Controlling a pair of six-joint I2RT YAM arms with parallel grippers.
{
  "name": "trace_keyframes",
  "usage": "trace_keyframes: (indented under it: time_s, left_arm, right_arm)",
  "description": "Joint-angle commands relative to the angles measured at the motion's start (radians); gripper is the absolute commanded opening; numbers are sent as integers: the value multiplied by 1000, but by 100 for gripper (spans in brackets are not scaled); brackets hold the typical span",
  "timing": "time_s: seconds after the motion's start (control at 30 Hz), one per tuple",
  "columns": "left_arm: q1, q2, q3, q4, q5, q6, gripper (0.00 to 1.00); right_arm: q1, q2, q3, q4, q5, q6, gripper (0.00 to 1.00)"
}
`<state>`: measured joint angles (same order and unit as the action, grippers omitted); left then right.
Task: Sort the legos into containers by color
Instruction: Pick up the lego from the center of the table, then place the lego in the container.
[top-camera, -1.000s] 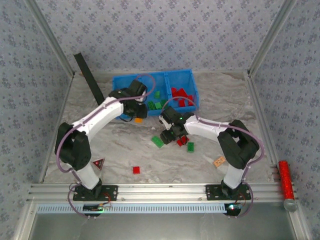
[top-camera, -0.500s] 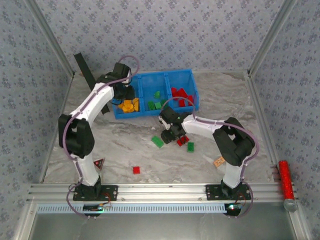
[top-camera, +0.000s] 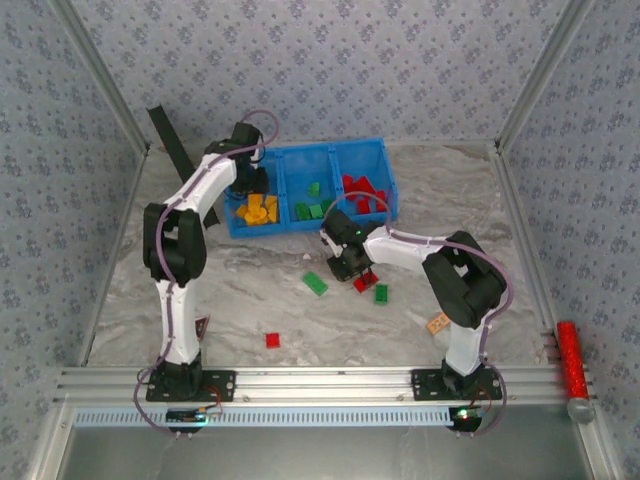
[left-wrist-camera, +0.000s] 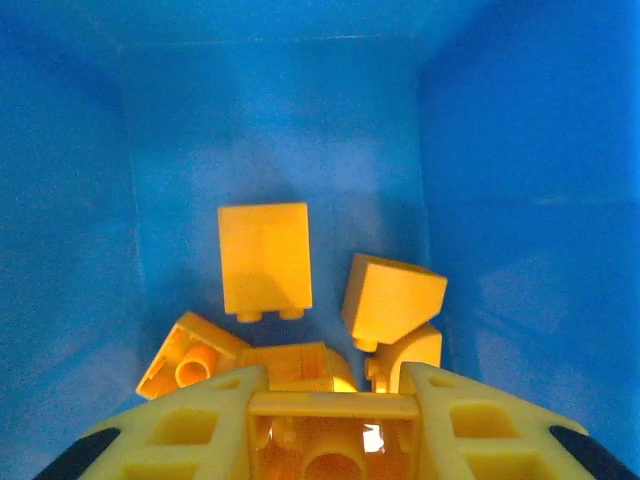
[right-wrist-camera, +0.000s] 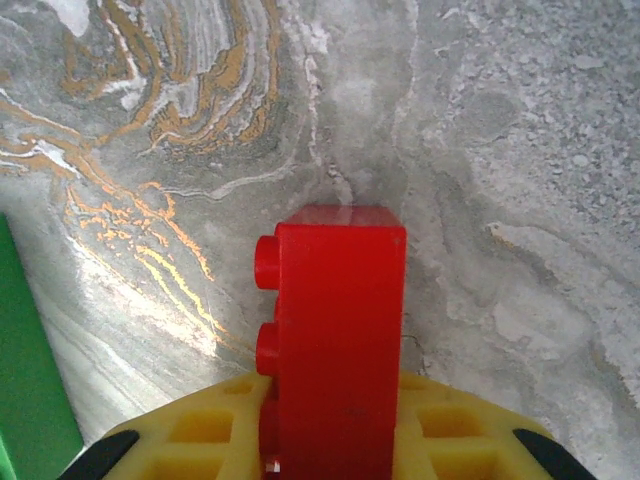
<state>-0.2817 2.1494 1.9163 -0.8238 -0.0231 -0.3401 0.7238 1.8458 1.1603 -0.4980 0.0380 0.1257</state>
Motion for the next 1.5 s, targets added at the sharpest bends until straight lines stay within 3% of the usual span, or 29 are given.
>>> trace_keyframes:
  time_s: [0.0, 0.3, 0.63, 0.8, 1.07, 1.3, 1.47]
  left_arm:
    - [4, 41, 74, -49, 8, 11, 30]
    - [9, 48, 86, -44, 10, 16, 58]
    - [10, -100, 52, -51, 30, 31, 64]
    - [6, -246, -68, -49, 55, 22, 66]
    - [-58, -554, -429, -54, 45, -23, 67]
    - [-168, -768, -699, -113, 6, -208, 70]
    - [-194, -891, -808, -109, 16, -316, 72]
  right_arm:
    - [-5, -33, 10, -63, -13, 6, 20]
    - [-81, -228, 78, -171, -29, 19, 19]
    - [-239, -254, 230, -225, -37, -57, 19]
    - [-297, -196, 329, -224, -2, -86, 20]
    - [-345, -49, 490, -186, -13, -107, 21]
    - [-351, 125, 641, -185, -24, -115, 22]
    - [-354, 232, 721, -206, -42, -112, 22]
